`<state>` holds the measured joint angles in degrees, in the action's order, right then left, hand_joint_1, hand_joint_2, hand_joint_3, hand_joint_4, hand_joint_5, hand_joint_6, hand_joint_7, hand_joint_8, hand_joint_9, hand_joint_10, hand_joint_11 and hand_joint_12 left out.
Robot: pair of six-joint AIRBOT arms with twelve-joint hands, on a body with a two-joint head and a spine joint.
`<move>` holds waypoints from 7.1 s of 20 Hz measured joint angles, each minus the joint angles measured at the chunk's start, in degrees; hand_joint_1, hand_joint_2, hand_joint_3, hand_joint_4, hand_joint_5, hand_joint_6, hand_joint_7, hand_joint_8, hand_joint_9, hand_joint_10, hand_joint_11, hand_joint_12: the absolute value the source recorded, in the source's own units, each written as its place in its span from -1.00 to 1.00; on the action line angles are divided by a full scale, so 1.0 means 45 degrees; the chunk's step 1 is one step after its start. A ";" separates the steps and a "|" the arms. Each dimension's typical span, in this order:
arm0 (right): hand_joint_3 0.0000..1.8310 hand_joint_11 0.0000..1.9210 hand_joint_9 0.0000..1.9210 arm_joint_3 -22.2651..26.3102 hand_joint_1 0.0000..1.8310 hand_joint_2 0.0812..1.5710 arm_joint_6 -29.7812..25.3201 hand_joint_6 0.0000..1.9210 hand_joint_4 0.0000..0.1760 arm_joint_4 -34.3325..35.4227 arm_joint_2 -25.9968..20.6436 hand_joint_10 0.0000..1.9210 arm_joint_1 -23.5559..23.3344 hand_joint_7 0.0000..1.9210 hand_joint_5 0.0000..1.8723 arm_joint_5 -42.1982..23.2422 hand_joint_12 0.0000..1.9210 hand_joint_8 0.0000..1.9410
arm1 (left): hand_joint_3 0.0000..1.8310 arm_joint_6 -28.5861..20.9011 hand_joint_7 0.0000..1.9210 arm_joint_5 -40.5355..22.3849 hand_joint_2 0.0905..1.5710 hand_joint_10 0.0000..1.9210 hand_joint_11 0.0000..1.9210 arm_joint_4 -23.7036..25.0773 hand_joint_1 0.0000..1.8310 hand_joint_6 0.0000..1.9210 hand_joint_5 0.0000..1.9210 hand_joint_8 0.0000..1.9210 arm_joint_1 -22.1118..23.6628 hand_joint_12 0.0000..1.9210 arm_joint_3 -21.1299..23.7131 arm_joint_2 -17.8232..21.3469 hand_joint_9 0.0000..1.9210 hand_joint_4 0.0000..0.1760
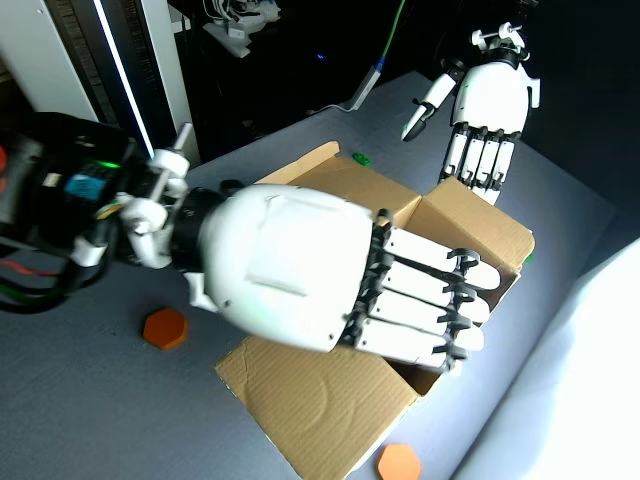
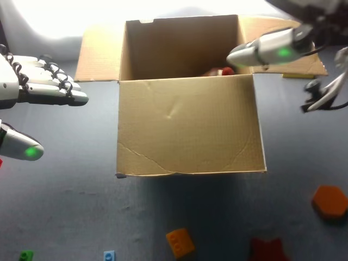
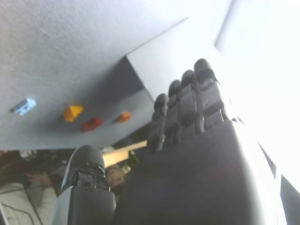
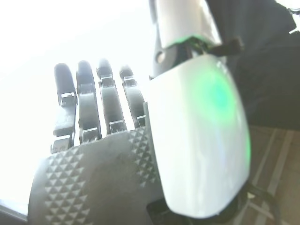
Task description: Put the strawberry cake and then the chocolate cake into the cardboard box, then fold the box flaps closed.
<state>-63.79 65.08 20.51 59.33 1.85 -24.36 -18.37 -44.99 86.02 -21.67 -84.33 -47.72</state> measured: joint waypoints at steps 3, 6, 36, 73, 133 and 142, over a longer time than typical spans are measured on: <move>-0.99 -1.00 -0.94 0.0053 -0.46 0.26 0.0199 -1.00 -1.00 0.1132 -0.1190 -1.00 0.0146 -0.91 -1.00 -0.0301 -0.91 -1.00 | -1.00 0.0000 -0.92 0.0049 0.53 -1.00 -1.00 -0.0189 -1.00 -0.99 -0.90 -1.00 0.0097 -0.69 0.0000 -0.0063 -0.93 -0.87; -1.00 -1.00 -0.93 0.0039 -0.60 0.32 0.0403 -1.00 -1.00 0.1263 -0.2312 -1.00 0.1151 -0.92 -1.00 -0.0345 -0.74 -1.00 | -1.00 0.0029 -0.94 0.0068 0.53 -1.00 -1.00 -0.0262 -1.00 -0.99 -0.89 -1.00 0.0189 -0.63 0.0053 -0.0078 -0.94 -0.92; -0.99 -1.00 -0.98 0.0996 -1.00 0.49 0.2074 -1.00 -1.00 -0.0209 -0.2579 -0.99 0.6314 -0.92 -0.95 -0.0291 -1.00 -1.00 | -1.00 -0.0369 -0.95 -0.0772 0.54 -1.00 -1.00 0.2749 -1.00 -1.00 -0.93 -1.00 0.4119 -0.64 -0.1156 -0.2055 -0.95 -0.86; -1.00 -1.00 -0.96 0.2623 -1.00 0.55 0.1520 -0.99 -1.00 -0.0330 -0.2531 -1.00 0.1705 -0.88 -0.90 0.0238 -1.00 -0.99 | -1.00 -0.0617 -0.86 -0.1064 0.54 -1.00 -1.00 0.3861 -1.00 -0.99 -0.87 -1.00 0.4711 -0.49 -0.2739 -0.2399 -0.89 -0.85; -1.00 -1.00 -0.92 0.3055 -1.00 0.51 0.0097 -0.99 -1.00 0.0087 -0.5042 -0.99 0.2739 -0.85 -0.87 0.0228 -0.70 -1.00 | -1.00 -0.0709 -0.88 -0.1477 0.51 -1.00 -1.00 0.2681 -1.00 -1.00 -0.88 -1.00 0.4099 -0.45 0.0981 -0.0889 -0.89 -0.73; -1.00 -1.00 -0.93 0.3055 -1.00 0.47 0.0097 -0.99 -1.00 0.0034 -0.5013 -0.99 0.2739 -0.87 -0.91 0.0223 -0.95 -0.99 | -1.00 -0.0753 -0.92 -0.1608 0.51 -1.00 -1.00 0.3181 -1.00 -1.00 -0.91 -1.00 0.5081 -0.45 -0.3191 -0.4323 -0.90 -0.73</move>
<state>-50.04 65.52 20.67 36.77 14.17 -23.35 -21.76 -52.23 100.33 1.19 -98.70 -67.18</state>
